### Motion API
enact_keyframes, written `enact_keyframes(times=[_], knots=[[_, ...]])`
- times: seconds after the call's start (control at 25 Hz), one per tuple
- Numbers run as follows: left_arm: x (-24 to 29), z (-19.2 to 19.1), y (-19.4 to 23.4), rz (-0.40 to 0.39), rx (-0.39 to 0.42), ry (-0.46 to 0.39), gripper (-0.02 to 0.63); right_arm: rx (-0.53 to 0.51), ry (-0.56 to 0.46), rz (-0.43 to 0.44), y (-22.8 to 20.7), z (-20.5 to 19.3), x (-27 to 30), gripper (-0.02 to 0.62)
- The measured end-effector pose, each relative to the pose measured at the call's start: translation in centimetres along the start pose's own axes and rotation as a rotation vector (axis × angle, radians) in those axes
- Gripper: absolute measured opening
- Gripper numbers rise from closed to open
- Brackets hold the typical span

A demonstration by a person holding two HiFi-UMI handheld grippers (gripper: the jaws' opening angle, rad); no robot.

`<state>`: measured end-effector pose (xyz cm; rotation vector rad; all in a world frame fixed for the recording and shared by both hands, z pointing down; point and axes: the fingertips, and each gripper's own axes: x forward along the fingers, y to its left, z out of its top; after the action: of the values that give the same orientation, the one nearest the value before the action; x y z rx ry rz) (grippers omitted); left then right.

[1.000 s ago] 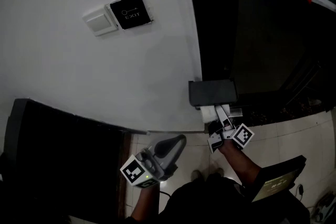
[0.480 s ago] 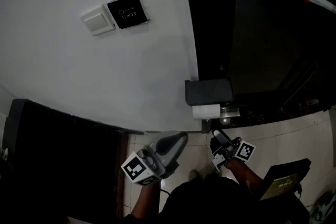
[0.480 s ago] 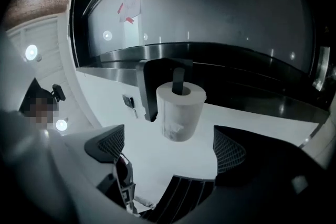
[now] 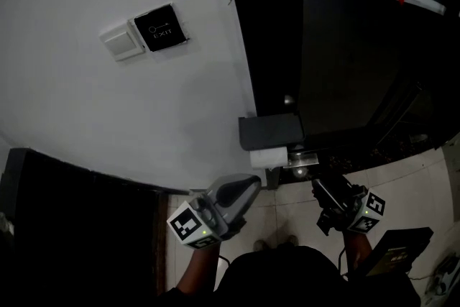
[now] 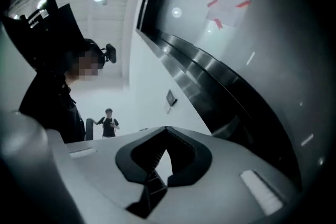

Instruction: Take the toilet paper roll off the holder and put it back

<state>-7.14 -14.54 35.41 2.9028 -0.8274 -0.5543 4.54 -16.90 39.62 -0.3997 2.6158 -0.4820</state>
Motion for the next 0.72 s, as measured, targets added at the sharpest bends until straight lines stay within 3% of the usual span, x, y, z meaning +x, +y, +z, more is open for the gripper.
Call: enact_keyframes(times=[0.12,0.24,0.72], knots=[[0.8,0.7,-0.6,-0.033,0.004,-0.024,-0.003,-0.162,0.006,0.016,1.7,2.8,1.0,0.0],[1.2,0.5,-0.8,-0.043,0.02,-0.003,-0.003,-0.252,0.043,0.031,2.5,3.7,1.9,-0.002],[1.0,1.3,-1.4,-0.055,0.032,-0.02,-0.003,-0.321,0.074,0.029,4.0,2.9,3.1,-0.002]])
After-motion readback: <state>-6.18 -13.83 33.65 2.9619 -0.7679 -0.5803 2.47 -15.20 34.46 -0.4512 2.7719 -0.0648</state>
